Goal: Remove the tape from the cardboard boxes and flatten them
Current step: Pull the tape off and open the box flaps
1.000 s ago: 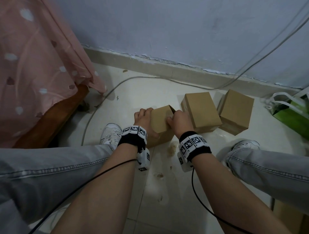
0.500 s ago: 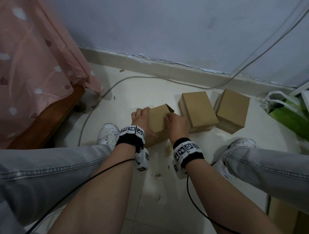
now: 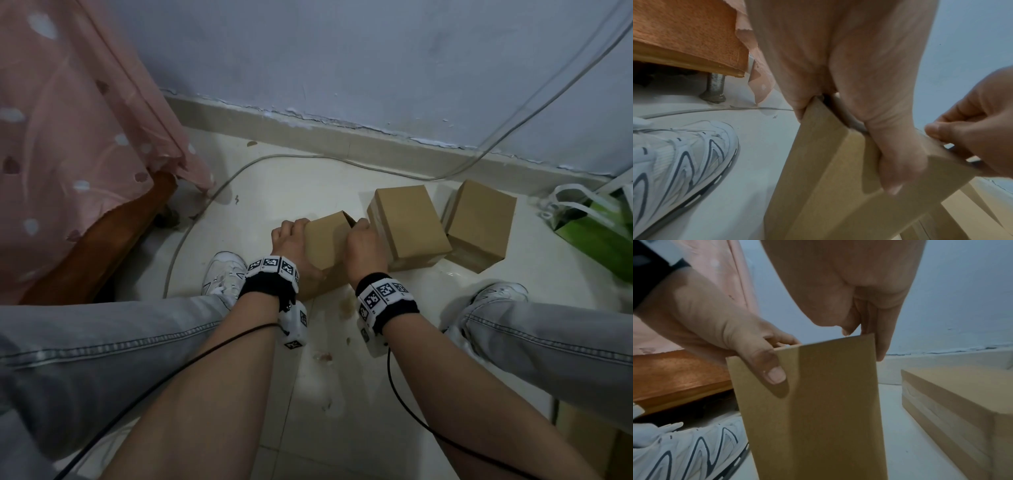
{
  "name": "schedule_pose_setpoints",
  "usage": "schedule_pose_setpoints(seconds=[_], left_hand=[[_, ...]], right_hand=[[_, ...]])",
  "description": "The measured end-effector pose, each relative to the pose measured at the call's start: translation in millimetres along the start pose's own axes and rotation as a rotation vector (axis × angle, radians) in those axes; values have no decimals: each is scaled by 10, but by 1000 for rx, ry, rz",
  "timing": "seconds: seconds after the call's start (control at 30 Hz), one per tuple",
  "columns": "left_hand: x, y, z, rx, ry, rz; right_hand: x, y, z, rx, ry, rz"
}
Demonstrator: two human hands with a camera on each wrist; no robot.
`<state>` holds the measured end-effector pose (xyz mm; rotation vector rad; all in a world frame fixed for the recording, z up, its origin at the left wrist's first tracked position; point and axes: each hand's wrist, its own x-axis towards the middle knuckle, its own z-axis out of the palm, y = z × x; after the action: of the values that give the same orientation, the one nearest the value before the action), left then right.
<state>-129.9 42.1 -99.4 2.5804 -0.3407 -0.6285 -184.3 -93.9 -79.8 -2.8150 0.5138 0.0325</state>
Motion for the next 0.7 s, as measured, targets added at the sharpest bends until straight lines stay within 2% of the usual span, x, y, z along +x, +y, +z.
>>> schedule_pose_setpoints(seconds=[0.23, 0.33, 0.47, 0.53, 0.63, 0.7], left_hand=[[-54, -142, -76, -130, 24, -31], [-101, -183, -51, -164, 74, -84], [-102, -192, 29, -38, 46, -180], [-78, -253, 59, -39, 14, -192], [-78, -342, 113, -59, -88, -161], [-83, -316, 140, -124, -127, -80]], right_hand=[[149, 222, -199, 691, 6, 286], [221, 198, -345, 973, -77, 323], [234, 101, -461, 1017, -154, 234], [225, 82, -473, 1062, -161, 252], [194, 40, -526, 1226, -173, 324], [223, 11, -571, 1225, -203, 308]])
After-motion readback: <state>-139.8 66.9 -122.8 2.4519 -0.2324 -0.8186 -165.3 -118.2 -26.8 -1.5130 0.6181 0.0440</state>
